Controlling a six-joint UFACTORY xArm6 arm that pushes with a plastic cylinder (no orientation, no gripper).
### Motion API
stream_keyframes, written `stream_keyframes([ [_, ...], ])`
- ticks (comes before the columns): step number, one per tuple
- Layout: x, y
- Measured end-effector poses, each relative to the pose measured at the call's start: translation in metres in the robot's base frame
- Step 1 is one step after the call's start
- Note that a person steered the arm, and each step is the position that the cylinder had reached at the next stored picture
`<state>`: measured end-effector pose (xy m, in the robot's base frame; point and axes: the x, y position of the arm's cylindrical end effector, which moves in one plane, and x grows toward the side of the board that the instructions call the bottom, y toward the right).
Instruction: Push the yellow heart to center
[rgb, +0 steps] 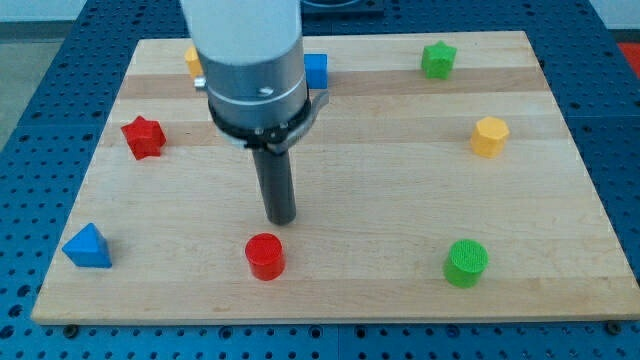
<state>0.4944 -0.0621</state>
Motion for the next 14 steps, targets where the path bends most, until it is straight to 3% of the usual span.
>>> stream_keyframes([
  [3,-0.217,-0.096],
  [4,-0.293,-0.079],
  [5,-0.288,-0.135],
  [6,-0.263,-0.143],
  [7,-0.246,-0.076],
  [9,-0.192,-0.066],
  [10,-0.213,-0.073],
  [11,-0.199,-0.094],
  [14,-0.114,-0.026],
])
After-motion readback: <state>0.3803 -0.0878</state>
